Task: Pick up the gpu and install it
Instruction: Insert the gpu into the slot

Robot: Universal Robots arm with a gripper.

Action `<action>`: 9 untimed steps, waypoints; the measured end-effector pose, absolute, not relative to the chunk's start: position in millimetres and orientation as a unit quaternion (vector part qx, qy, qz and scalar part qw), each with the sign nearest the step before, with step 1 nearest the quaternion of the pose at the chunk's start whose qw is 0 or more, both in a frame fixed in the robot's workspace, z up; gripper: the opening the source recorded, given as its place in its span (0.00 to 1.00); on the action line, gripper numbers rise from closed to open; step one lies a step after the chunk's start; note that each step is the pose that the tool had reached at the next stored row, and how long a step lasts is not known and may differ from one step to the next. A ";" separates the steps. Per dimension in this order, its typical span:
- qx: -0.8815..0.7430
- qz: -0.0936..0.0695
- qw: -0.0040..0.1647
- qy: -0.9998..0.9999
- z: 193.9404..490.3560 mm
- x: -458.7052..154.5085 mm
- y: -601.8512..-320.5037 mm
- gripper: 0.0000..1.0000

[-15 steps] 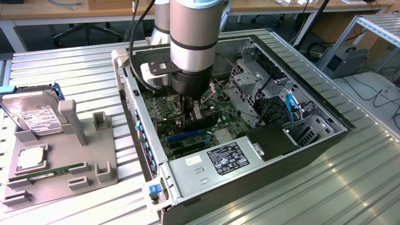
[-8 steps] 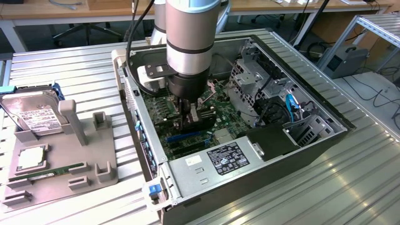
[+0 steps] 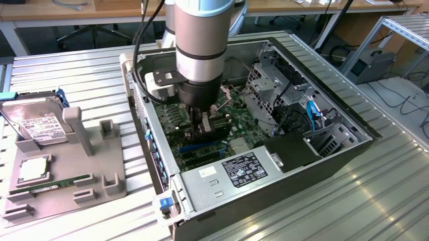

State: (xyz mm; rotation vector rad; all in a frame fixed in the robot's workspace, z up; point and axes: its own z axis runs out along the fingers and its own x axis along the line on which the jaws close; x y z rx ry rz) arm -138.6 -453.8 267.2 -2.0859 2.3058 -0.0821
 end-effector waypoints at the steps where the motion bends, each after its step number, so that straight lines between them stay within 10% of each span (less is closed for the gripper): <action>1: -0.671 -0.026 0.016 0.741 266.8 -138.7 -453.8 0.28; 9: -0.670 -0.026 0.016 0.741 261.5 -141.1 -454.2 0.28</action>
